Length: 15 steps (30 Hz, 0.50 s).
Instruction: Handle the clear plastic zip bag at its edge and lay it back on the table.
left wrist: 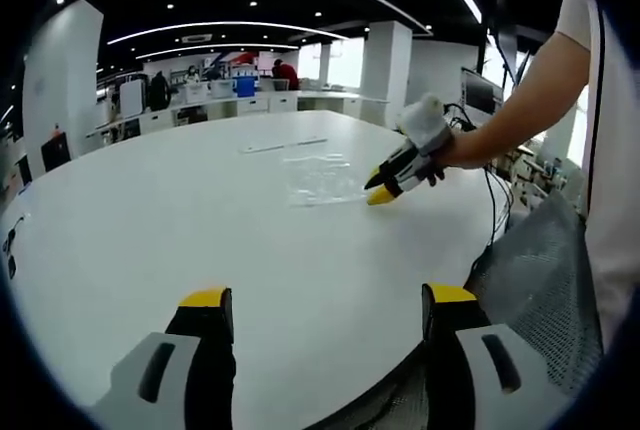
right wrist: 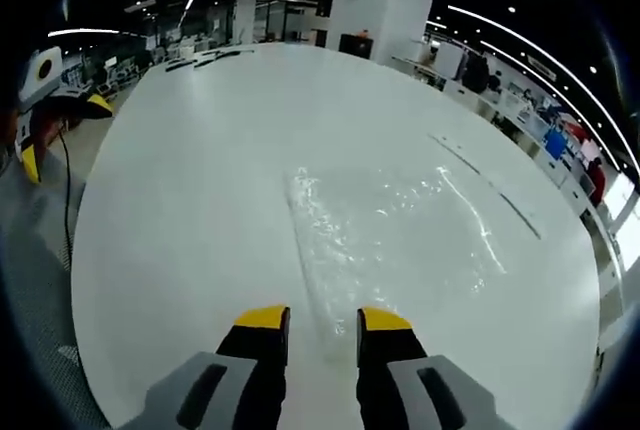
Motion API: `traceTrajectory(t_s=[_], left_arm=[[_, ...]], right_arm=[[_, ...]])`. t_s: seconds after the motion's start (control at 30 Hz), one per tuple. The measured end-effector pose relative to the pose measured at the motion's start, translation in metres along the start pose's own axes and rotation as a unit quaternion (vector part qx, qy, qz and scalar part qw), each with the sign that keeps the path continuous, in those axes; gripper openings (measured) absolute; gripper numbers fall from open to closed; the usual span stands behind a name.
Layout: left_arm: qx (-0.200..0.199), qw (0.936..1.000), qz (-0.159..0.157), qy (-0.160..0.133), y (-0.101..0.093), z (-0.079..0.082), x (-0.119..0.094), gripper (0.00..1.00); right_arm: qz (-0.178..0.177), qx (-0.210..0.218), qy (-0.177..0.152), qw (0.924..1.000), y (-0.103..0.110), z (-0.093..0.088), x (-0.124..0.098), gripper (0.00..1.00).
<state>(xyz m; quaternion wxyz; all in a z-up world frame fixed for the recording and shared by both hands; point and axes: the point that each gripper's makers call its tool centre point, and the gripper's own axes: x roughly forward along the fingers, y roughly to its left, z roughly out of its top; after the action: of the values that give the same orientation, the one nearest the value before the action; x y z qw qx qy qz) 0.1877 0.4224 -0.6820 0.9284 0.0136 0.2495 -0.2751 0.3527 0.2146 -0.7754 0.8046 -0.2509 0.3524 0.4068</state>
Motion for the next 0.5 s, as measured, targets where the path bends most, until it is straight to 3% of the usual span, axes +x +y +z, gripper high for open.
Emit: traceTrajectory(t_s=[0.2,0.5], left_arm=[[-0.001,1.0,-0.001,0.002,0.0007,-0.001,0.0006,0.75],[0.0,1.0,-0.004,0.006,-0.0003,-0.0025,0.0011,0.75]], right_arm=[[0.0,-0.009,0.015,0.9998,0.0009,-0.0049,-0.0008,0.19],[0.011,-0.004,0.009,0.9999,0.0014,-0.0038,0.0003,0.1]])
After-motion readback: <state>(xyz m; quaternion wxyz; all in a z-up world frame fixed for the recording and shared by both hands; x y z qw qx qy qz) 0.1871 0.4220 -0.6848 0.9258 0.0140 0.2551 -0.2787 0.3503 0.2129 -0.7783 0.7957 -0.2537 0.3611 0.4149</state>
